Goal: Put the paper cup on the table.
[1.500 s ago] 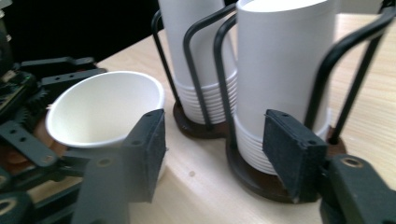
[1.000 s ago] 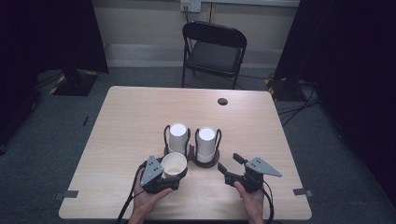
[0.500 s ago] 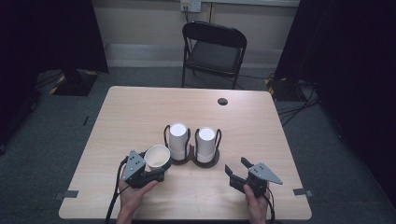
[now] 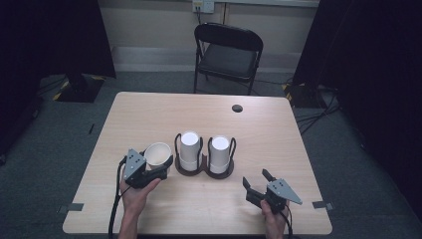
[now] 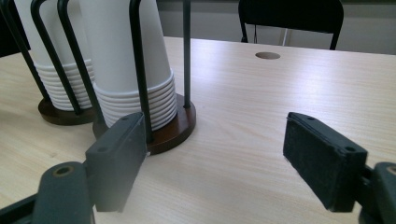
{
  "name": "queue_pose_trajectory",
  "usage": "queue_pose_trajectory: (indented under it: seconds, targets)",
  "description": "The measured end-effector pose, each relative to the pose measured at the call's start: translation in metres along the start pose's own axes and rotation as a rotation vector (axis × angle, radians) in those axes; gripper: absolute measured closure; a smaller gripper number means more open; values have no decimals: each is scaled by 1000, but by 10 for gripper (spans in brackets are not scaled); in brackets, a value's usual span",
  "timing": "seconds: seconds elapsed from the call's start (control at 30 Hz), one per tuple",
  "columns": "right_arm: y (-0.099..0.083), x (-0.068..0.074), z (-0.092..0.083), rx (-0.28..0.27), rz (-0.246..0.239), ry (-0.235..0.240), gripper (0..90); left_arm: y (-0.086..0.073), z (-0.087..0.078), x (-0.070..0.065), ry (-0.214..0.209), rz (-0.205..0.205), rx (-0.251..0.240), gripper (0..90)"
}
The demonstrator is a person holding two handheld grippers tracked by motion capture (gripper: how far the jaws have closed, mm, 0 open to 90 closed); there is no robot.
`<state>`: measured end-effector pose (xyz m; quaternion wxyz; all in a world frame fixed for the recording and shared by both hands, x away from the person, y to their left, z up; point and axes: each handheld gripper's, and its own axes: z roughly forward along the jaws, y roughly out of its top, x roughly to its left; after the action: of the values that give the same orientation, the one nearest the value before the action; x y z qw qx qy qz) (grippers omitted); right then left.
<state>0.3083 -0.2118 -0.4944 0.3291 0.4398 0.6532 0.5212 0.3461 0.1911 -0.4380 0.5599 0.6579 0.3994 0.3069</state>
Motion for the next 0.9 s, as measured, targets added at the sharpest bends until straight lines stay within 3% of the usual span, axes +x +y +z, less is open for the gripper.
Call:
queue_pose_trajectory:
  seconds: [0.17,0.33,0.43,0.5,0.63,0.9]
  targets:
    - [-3,-2,-7,-74,40,-26,164,4,3,9,23,-13,-4,242]
    - [-3,3,-6,-66,20,-87,157,8,9,19,39,-26,6,243]
    - [-3,4,-5,-62,5,-81,150,12,14,28,22,-69,-15,245]
    - [-2,2,-5,-52,21,-79,149,14,18,31,61,-30,6,245]
    - [-2,0,-5,-52,42,-76,149,15,27,37,110,-1,8,244]
    - [-1,1,-3,-25,31,-69,157,6,54,55,122,-8,53,233]
